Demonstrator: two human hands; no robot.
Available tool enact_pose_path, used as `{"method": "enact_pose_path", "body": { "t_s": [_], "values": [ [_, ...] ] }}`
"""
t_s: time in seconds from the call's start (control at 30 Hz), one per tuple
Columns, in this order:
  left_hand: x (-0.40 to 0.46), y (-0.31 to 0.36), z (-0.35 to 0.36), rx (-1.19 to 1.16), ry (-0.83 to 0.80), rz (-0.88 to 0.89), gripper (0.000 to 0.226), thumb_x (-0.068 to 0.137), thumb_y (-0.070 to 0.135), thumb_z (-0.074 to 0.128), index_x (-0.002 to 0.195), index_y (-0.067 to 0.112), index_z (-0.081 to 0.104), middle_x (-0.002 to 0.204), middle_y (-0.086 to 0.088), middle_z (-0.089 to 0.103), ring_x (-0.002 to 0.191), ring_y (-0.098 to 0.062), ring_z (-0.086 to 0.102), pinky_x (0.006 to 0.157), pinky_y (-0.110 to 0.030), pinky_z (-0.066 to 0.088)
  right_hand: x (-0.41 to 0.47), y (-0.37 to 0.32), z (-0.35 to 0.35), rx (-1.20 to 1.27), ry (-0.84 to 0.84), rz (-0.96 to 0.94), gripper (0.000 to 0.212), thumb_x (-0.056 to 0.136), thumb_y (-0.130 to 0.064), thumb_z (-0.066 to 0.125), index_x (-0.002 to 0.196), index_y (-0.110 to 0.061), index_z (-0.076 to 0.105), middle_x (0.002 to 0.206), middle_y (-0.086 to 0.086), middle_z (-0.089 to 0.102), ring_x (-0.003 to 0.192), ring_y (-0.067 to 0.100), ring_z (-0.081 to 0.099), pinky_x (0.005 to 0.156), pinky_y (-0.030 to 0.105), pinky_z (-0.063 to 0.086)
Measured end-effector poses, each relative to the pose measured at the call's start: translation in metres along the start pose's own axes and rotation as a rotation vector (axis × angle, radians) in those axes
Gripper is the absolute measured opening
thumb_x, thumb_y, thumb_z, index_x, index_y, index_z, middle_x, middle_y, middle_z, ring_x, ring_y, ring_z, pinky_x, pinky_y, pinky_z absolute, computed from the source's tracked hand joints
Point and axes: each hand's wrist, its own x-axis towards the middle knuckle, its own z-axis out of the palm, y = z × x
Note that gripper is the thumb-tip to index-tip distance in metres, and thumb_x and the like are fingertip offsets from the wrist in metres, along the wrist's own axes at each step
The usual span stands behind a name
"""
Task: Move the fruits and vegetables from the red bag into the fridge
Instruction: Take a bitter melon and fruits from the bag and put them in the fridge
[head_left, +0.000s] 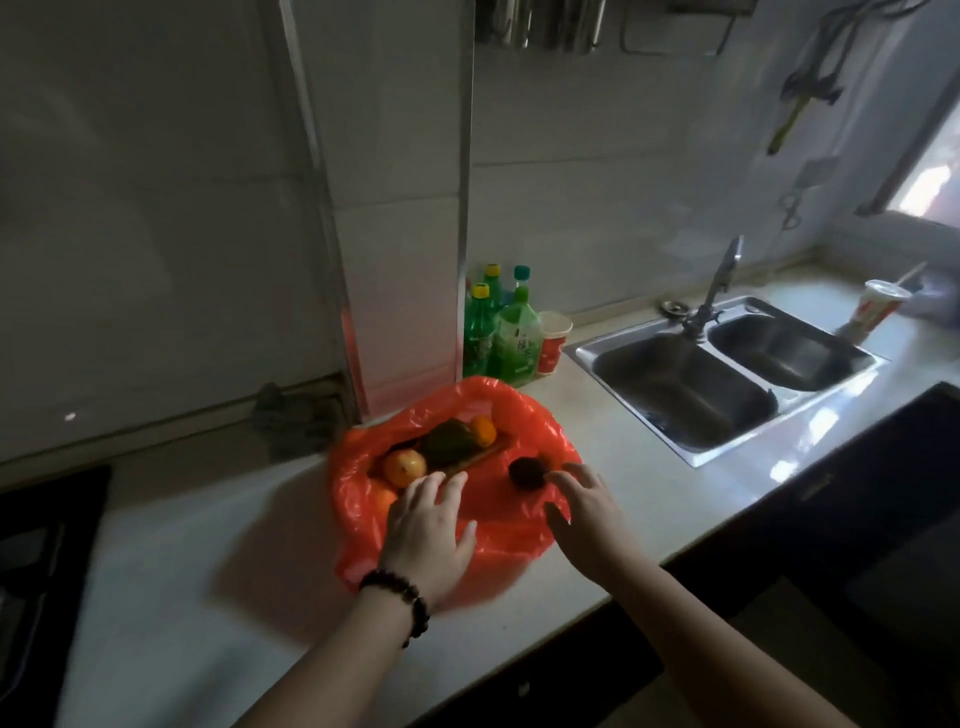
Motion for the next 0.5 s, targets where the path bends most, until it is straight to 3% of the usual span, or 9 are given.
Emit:
{"method": "enact_pose_path", "body": {
  "t_s": [0.23, 0.4, 0.5],
  "values": [
    [0.05, 0.055, 0.052, -0.008, 0.036, -0.22, 0.053, 0.092, 0.037, 0.046, 0.142, 0.024, 0.032, 0.144, 0.0, 0.035, 0.134, -0.018, 0.027, 0.11, -0.034, 0.026, 0.077, 0.054, 0.014, -0.046, -0.174, -0.276, 0.046, 0.087, -0.018, 0.052, 0.133, -0.021, 0.051, 0.139, 0.002, 0.046, 0.128, 0.026, 0.04, 0.107, 0.035, 0.034],
    [0.075, 0.064, 0.069, -0.013, 0.097, -0.322, 0.049, 0.091, 0.03, 0.049, 0.138, 0.022, 0.04, 0.139, -0.001, 0.042, 0.129, -0.017, 0.036, 0.107, -0.033, 0.034, 0.121, 0.054, 0.047, -0.118, -0.338, -0.439, 0.048, 0.095, -0.029, 0.046, 0.141, -0.022, 0.038, 0.151, 0.006, 0.032, 0.14, 0.026, 0.026, 0.115, 0.039, 0.023],
    [0.087, 0.056, 0.074, -0.002, 0.142, -0.337, 0.045, 0.089, 0.028, 0.054, 0.132, 0.018, 0.048, 0.131, -0.003, 0.049, 0.121, -0.02, 0.046, 0.1, -0.034, 0.04, 0.151, 0.06, 0.06, -0.178, -0.38, -0.502, 0.048, 0.094, -0.02, 0.047, 0.141, -0.023, 0.039, 0.151, 0.005, 0.03, 0.141, 0.026, 0.024, 0.113, 0.041, 0.027]
  ]
}}
